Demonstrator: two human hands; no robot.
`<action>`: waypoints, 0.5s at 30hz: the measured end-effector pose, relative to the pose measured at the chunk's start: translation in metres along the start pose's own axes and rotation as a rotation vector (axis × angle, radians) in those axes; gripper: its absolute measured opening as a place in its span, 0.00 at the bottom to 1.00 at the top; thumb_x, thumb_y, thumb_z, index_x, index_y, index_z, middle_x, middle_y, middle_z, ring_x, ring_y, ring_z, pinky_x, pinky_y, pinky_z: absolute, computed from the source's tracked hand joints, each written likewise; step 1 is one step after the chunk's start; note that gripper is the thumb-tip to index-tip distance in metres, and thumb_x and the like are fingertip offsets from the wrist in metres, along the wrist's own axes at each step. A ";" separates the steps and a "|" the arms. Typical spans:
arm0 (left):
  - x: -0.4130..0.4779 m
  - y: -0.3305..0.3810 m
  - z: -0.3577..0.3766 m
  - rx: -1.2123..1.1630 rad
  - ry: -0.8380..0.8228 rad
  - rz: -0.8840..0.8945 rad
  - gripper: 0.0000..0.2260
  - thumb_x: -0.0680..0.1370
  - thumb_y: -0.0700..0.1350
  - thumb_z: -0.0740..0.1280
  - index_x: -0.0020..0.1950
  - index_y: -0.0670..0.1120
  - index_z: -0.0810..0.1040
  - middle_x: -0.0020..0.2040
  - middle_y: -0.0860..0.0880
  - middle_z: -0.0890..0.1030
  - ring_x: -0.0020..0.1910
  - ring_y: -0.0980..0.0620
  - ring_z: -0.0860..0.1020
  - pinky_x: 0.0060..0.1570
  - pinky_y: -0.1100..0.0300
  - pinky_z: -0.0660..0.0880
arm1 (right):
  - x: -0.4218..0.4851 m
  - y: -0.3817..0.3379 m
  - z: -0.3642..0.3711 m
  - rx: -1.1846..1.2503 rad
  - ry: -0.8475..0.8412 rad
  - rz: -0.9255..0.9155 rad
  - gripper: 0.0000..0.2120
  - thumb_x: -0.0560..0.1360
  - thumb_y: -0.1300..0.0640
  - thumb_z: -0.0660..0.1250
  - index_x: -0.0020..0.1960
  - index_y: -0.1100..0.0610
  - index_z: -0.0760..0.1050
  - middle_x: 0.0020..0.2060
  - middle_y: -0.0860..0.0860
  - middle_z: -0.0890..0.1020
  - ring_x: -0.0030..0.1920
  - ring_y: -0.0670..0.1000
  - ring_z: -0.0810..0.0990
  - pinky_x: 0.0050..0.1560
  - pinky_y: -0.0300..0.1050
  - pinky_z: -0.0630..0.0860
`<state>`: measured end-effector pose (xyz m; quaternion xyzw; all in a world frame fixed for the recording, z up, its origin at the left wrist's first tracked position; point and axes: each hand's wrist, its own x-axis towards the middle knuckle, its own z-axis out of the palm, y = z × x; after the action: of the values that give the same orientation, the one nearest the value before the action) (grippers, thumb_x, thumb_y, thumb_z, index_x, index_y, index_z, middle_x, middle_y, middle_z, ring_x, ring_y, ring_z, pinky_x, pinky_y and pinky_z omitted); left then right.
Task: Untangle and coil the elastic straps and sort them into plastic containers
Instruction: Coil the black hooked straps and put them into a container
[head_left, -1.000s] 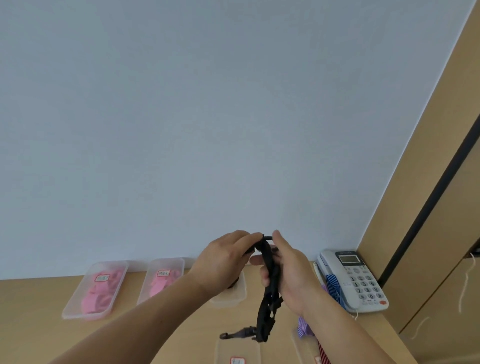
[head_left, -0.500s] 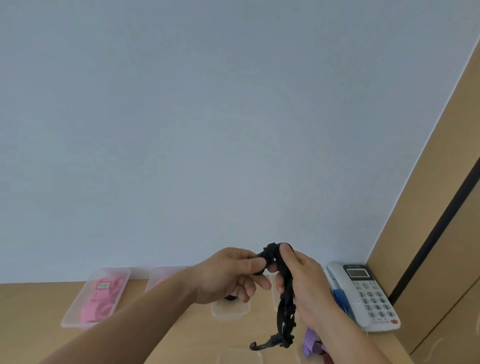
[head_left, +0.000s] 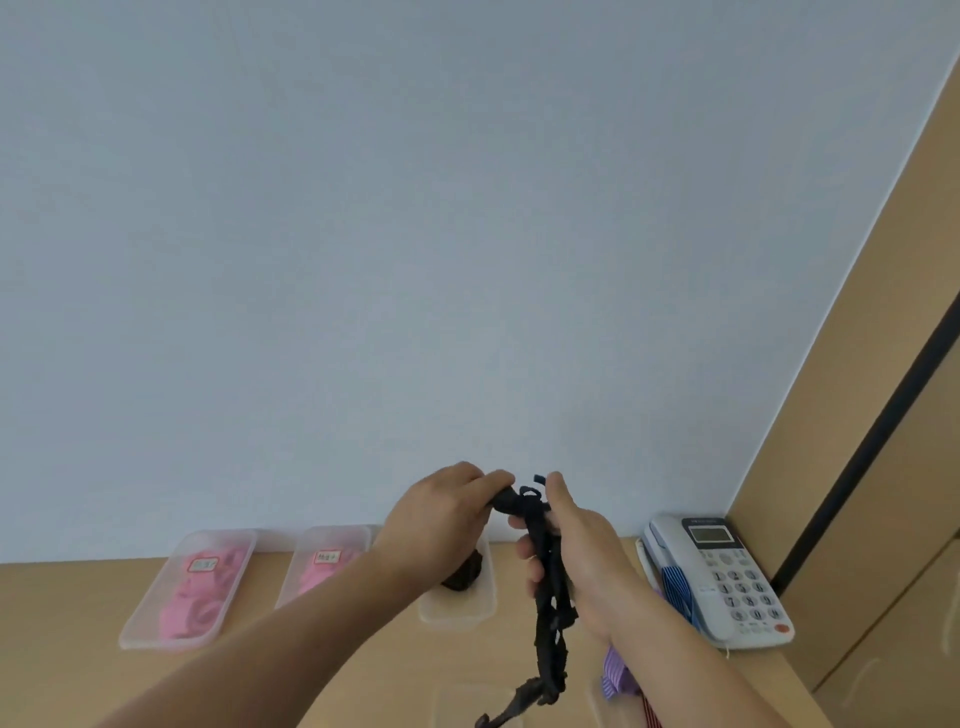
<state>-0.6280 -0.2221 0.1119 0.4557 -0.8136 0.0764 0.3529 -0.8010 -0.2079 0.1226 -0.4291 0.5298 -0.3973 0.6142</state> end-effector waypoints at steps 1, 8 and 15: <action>0.000 -0.001 0.000 0.017 0.052 0.041 0.15 0.72 0.32 0.70 0.57 0.45 0.82 0.43 0.47 0.82 0.39 0.45 0.81 0.36 0.54 0.79 | 0.001 0.001 0.000 0.006 -0.009 -0.009 0.28 0.81 0.39 0.56 0.49 0.62 0.82 0.29 0.55 0.77 0.24 0.52 0.72 0.35 0.48 0.71; 0.003 -0.002 -0.021 -1.082 -0.616 -0.768 0.22 0.72 0.50 0.68 0.64 0.48 0.72 0.50 0.41 0.83 0.38 0.43 0.82 0.42 0.53 0.80 | 0.004 0.010 -0.005 -0.086 -0.034 -0.197 0.22 0.79 0.43 0.64 0.30 0.52 0.76 0.29 0.56 0.74 0.28 0.52 0.71 0.39 0.51 0.71; 0.003 -0.008 -0.029 -1.127 -0.539 -0.713 0.09 0.82 0.44 0.65 0.58 0.40 0.76 0.40 0.44 0.83 0.33 0.49 0.79 0.34 0.58 0.76 | 0.004 0.017 -0.009 -0.268 -0.018 -0.283 0.19 0.79 0.45 0.64 0.38 0.58 0.79 0.31 0.53 0.82 0.30 0.49 0.77 0.33 0.39 0.73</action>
<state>-0.6081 -0.2159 0.1331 0.4452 -0.5898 -0.5903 0.3247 -0.8088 -0.2069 0.1043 -0.5809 0.5069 -0.4018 0.4942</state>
